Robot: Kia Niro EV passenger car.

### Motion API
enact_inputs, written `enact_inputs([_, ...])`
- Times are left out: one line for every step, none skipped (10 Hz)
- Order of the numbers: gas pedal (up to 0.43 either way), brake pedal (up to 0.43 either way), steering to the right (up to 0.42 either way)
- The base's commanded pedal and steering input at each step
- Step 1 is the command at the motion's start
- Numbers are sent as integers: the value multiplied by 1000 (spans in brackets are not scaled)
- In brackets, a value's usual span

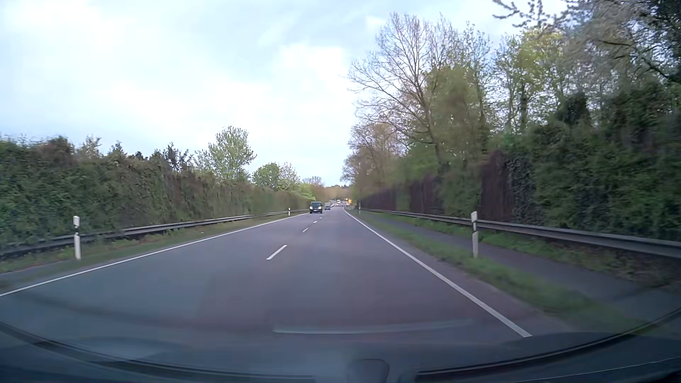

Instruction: Follow the waypoints while adhering to traffic rules and regulations

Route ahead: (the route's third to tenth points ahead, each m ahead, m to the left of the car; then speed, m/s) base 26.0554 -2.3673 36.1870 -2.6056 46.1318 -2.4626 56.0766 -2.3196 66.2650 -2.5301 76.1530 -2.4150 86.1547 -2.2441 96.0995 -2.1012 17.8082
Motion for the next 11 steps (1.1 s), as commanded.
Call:
enact_inputs([59,0,-2])
enact_inputs([59,0,-3])
enact_inputs([59,0,-3])
enact_inputs([59,0,-3])
enact_inputs([59,0,-3])
enact_inputs([59,0,-3])
enact_inputs([59,0,-3])
enact_inputs([59,0,-3])
enact_inputs([59,0,-3])
enact_inputs([59,0,-3])
enact_inputs([59,0,-3])
